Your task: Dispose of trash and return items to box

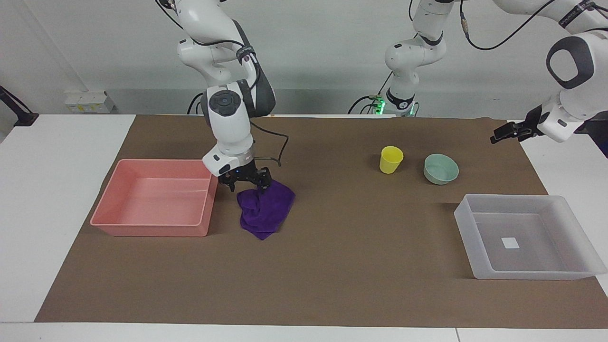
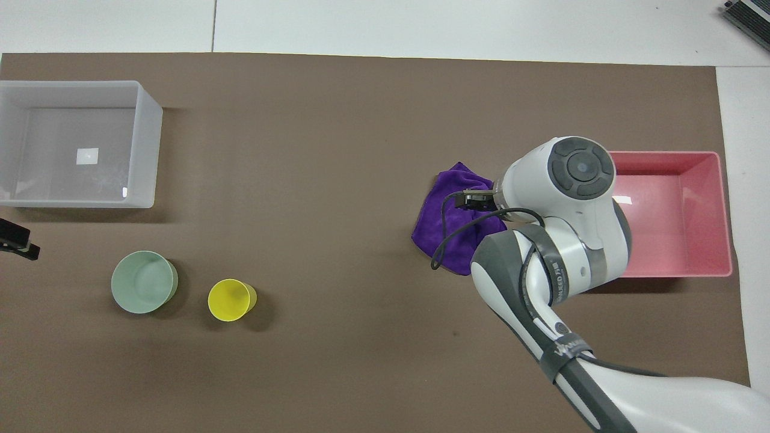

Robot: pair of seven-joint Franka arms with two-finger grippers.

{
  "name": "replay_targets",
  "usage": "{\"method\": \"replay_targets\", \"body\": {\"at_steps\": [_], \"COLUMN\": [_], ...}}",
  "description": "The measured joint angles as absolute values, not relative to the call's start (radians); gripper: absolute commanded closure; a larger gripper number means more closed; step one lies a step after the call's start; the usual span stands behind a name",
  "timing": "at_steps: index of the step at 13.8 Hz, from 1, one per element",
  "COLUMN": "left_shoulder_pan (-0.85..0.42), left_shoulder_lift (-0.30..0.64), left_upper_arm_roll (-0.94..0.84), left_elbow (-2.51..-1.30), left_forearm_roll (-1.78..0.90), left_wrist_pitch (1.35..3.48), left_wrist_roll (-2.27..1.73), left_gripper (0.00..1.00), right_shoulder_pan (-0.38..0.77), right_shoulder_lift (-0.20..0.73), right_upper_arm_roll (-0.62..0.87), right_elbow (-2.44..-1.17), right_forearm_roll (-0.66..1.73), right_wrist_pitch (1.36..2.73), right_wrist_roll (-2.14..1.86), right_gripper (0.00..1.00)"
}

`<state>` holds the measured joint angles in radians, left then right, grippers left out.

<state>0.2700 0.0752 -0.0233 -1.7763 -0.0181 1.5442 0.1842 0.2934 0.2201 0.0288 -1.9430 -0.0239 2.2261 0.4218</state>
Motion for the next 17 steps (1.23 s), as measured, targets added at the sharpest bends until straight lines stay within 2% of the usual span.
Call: {"method": "replay_targets", "body": {"at_steps": [5,7,8,9,10,11,12,17], "left_shoulder_pan": [0.244,0.24,0.24,0.24,0.239,0.238,0.234,0.205], "left_shoulder_lift": [0.069,0.066,0.065,0.065,0.064,0.064,0.064,0.046], "left_upper_arm_roll": [-0.046,-0.046,-0.046,-0.046,-0.046,-0.047,-0.047,-0.047], "left_elbow": [-2.086,-2.156,-2.185,-2.214,-2.244,-2.267,-2.279,-2.25], "left_forearm_roll": [-0.06,-0.061,-0.061,-0.061,-0.061,-0.061,-0.061,-0.064], "left_wrist_pitch": [1.848,1.917,1.949,1.983,2.017,2.036,2.044,1.976], "left_wrist_roll": [0.184,0.185,0.187,0.188,0.19,0.192,0.193,0.194], "left_gripper": [0.0,0.27,0.4,0.54,0.72,0.89,1.0,1.0], "right_shoulder_pan": [0.329,0.333,0.333,0.333,0.333,0.333,0.333,0.332], "right_shoulder_lift": [0.276,0.277,0.277,0.276,0.275,0.273,0.272,0.218], "right_upper_arm_roll": [0.028,0.028,0.028,0.028,0.027,0.027,0.027,0.022], "right_elbow": [-2.023,-2.064,-2.083,-2.1,-2.115,-2.127,-2.132,-2.124], "right_forearm_roll": [-0.067,-0.108,-0.118,-0.121,-0.122,-0.123,-0.123,-0.123], "right_wrist_pitch": [2.361,2.383,2.404,2.433,2.459,2.475,2.483,2.473], "right_wrist_roll": [0.448,0.462,0.466,0.466,0.467,0.468,0.469,0.598], "right_gripper": [0.0,0.0,0.15,0.45,0.79,1.0,1.0,1.0]}}
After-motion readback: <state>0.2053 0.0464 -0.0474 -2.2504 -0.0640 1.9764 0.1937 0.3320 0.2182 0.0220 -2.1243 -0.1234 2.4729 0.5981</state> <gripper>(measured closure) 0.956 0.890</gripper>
